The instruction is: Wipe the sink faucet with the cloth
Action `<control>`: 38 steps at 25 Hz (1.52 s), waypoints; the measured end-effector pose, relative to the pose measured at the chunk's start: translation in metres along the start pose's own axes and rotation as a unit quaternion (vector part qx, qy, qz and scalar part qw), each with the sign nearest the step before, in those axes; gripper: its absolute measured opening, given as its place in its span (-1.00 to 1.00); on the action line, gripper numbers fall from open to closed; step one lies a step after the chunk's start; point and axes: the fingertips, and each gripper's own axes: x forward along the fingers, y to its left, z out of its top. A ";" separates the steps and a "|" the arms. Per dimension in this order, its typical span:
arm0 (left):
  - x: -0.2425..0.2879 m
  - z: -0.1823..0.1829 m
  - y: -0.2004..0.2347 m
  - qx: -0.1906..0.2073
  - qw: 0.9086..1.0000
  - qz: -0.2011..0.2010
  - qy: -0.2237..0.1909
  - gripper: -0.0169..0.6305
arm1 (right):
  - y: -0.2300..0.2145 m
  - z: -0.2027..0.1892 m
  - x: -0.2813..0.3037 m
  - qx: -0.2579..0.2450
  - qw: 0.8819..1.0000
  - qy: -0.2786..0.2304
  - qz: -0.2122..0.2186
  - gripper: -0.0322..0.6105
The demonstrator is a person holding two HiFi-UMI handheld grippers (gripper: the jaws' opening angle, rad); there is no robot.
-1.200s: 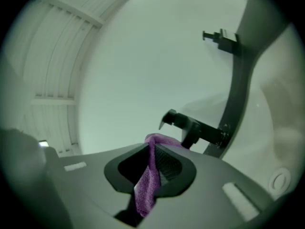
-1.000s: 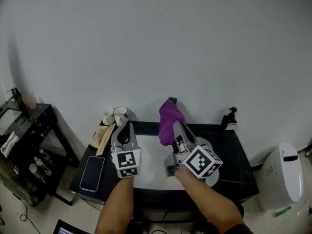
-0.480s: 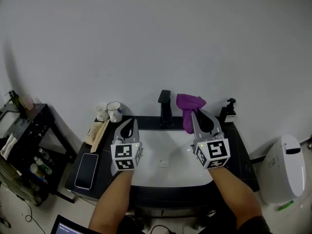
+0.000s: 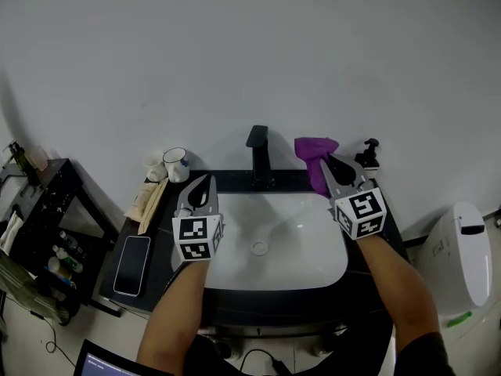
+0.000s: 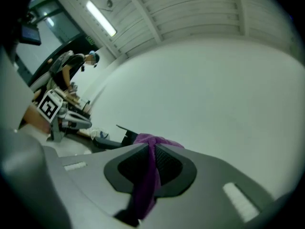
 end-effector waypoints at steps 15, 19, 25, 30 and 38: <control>0.001 0.001 -0.003 0.003 1.000 -0.006 -0.003 -0.90 | 0.005 0.001 -0.003 0.109 0.991 -0.020 -0.079 -0.78; 0.002 0.002 -0.005 0.005 1.000 -0.009 -0.003 -0.90 | 0.001 -0.001 -0.002 0.112 0.990 -0.018 -0.083 -0.78; 0.002 0.001 -0.002 0.004 1.000 -0.004 -0.002 -0.90 | 0.000 -0.011 -0.004 0.090 0.992 0.002 -0.091 -0.78; 0.001 0.002 -0.001 0.006 1.000 -0.004 -0.002 -0.90 | 0.006 -0.013 -0.007 0.078 0.994 0.001 -0.081 -0.78; -0.002 0.002 0.003 0.000 1.000 0.002 -0.001 -0.90 | 0.012 -0.012 -0.008 0.075 0.995 -0.008 -0.071 -0.78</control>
